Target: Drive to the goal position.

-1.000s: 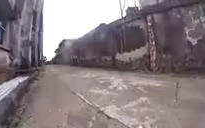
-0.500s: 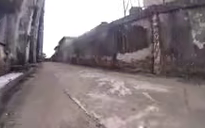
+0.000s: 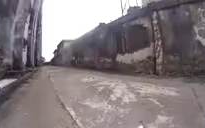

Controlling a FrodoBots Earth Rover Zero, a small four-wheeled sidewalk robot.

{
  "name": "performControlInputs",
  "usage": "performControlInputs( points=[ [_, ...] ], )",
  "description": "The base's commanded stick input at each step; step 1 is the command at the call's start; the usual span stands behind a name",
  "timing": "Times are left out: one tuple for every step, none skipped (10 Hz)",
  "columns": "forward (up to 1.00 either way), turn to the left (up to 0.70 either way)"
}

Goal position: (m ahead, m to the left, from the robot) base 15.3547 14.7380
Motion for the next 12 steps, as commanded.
performControlInputs(
  points=[
    [0.50,0.00],
    [0.50,0.00],
    [0.50,0.00],
    [0.50,0.00],
    [0.50,0.00],
    [0.50,0.00],
    [0.50,0.00],
    [0.50,0.00],
    [0.50,0.00],
    [0.50,0.00],
    [0.50,0.00],
    [0.50,0.00]
  ],
)
